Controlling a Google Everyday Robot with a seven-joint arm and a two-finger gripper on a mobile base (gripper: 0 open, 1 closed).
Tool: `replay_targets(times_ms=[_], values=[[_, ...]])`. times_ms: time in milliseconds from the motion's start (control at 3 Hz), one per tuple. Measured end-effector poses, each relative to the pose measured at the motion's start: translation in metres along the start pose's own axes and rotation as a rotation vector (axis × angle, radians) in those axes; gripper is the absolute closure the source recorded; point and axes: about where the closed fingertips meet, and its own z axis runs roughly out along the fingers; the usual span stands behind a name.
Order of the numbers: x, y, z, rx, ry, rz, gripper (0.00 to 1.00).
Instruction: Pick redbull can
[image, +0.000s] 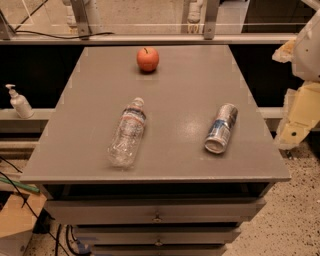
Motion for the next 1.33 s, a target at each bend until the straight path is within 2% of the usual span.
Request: replay_targets(times_ms=[333,667,1000,1333], values=[[-0.001,-0.001,-0.002,0.008,0.000,0.007,0.00],[-0.015,-0.001,0.006,-0.025,-0.050,-0.004,0.00],[-0.017,-0.001,0.007,-0.030,-0.060,-0.005,0.00],[-0.018,-0.001,0.007,-0.018,-0.047,-0.049,0.00]])
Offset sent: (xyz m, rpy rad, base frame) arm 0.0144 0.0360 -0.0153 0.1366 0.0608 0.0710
